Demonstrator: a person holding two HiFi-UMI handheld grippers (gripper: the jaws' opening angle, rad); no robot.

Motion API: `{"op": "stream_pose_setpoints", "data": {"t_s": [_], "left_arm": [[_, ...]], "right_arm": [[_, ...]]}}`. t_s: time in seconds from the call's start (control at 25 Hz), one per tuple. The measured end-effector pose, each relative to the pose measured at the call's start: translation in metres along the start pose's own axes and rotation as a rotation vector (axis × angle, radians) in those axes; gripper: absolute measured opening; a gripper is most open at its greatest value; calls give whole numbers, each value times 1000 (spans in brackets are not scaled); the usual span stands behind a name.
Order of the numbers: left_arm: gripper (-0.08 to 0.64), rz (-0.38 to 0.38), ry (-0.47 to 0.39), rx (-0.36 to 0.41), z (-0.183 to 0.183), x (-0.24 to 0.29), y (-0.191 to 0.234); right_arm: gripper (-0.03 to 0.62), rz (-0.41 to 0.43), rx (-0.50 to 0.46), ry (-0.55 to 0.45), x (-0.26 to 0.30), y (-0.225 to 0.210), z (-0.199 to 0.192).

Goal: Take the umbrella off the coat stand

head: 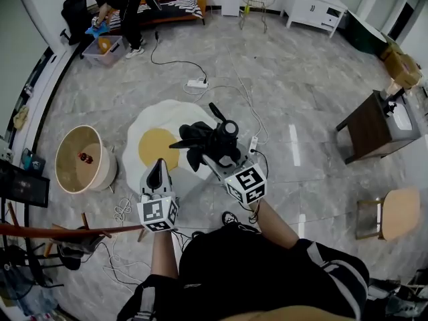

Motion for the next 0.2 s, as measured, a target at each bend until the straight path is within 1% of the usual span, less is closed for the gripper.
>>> {"op": "stream_pose_setpoints", "data": {"t_s": [0.2], "left_arm": [[0, -8, 15, 6, -6, -3, -1]], "right_arm": [[259, -10, 24, -13, -2, 0, -7]]}}
Point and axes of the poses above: the fingertips, and each gripper's own axes: x forward along the fingers, y to its left, z out of its top, the point moved 6 cm from there along -x, backward along the fingers, and after that the axes turned 5 degrees about -y, right-handed, at the moved point
